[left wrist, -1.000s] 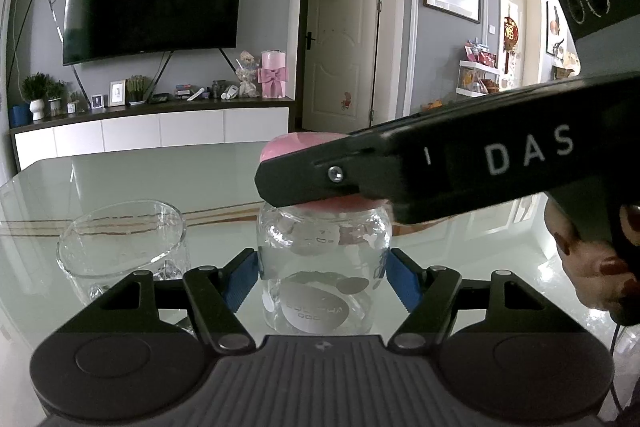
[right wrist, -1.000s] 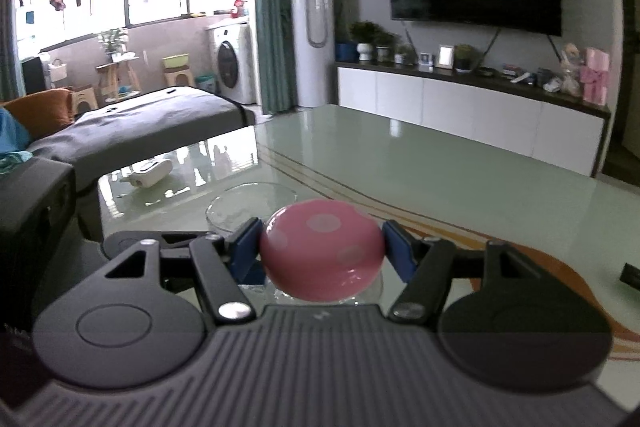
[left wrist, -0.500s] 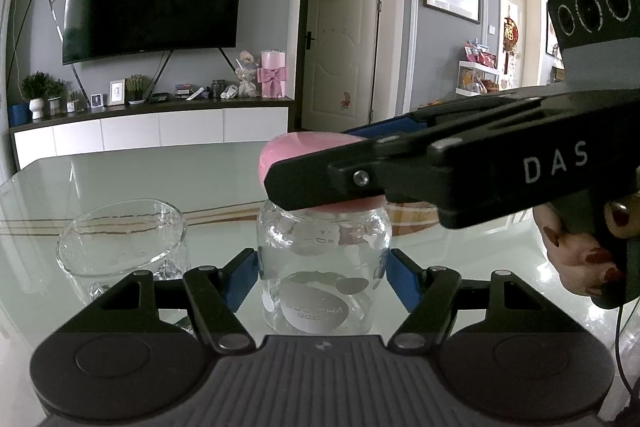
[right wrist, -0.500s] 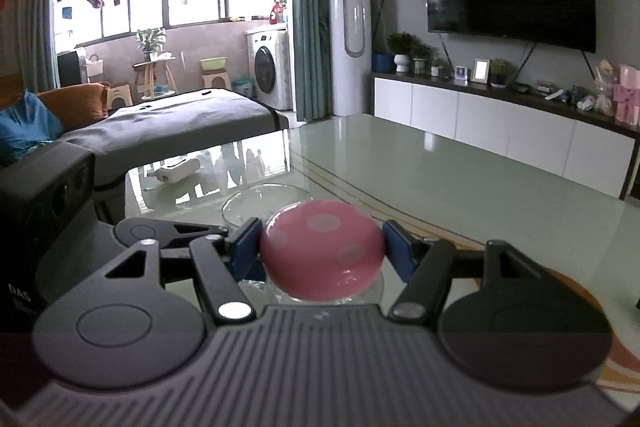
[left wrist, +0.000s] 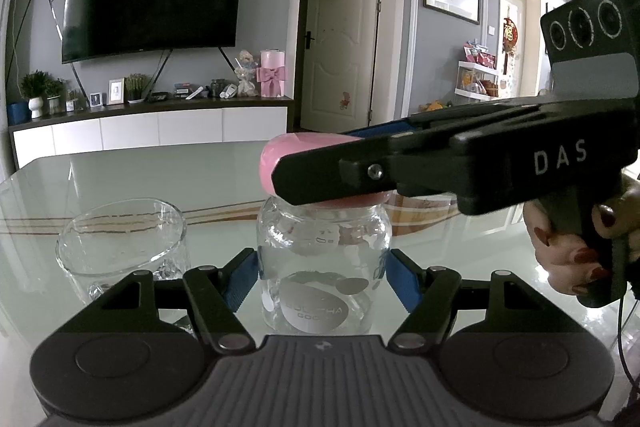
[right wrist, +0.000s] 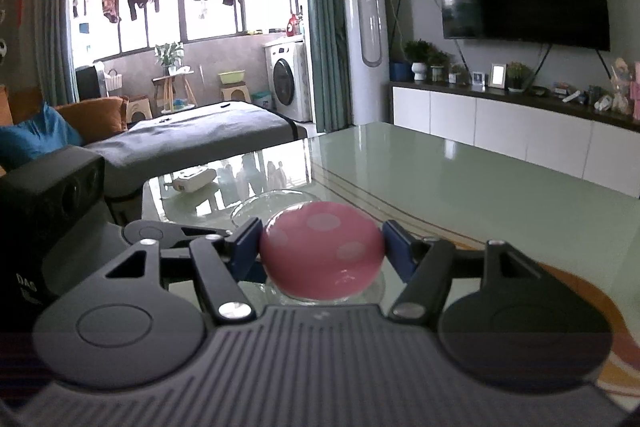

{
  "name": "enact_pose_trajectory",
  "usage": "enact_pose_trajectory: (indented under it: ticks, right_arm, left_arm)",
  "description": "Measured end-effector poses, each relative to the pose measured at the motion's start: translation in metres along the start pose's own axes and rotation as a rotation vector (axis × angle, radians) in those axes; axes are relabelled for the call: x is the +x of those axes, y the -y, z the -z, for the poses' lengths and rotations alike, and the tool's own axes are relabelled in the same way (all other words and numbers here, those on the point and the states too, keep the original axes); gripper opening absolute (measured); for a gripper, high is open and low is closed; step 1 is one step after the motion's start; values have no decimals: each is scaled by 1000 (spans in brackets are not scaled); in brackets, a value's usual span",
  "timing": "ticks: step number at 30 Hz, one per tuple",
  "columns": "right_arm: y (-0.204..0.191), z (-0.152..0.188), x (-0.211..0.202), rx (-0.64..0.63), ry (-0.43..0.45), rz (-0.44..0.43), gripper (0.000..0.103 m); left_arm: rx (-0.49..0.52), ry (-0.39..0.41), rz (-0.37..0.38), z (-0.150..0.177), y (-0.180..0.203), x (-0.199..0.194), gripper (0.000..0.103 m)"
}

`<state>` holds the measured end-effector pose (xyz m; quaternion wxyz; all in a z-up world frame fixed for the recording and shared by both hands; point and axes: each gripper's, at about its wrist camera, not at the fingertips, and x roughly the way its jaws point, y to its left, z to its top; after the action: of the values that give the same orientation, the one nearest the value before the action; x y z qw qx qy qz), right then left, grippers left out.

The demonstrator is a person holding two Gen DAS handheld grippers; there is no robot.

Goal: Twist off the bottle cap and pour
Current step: 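Open the right gripper and regrasp the pink cap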

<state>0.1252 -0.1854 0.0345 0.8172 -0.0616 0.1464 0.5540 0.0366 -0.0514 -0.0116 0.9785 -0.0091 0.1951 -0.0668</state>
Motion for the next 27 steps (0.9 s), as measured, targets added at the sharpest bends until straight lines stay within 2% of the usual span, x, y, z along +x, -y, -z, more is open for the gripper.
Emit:
enact_pose_trajectory:
  ticks: [2,7,9,16,20,27]
  right_arm:
    - [-3,-1,-1,-16,-5,14,67]
    - [-14,-1,-6,-26,-5,89,88]
    - [-22,-3,-7,-29,-9,135,91]
    - [-50,-9,-5,80,-31,342,90]
    - [-59,-12,10,155,-38,454,90]
    - [-64,-17,25,203,-82,554,77]
  left_arm:
    - [-1,-1,1,-1,0,-1,73]
    - [1,0,1,-1,-3,-2,73]
    - [1,0,1,0,-2,-2,73]
    - [-2,4,3,0,-4,-3,74]
    - [1,19,2,0,-3,-5,76]
    - [25,33,-6,3,4,-8,78]
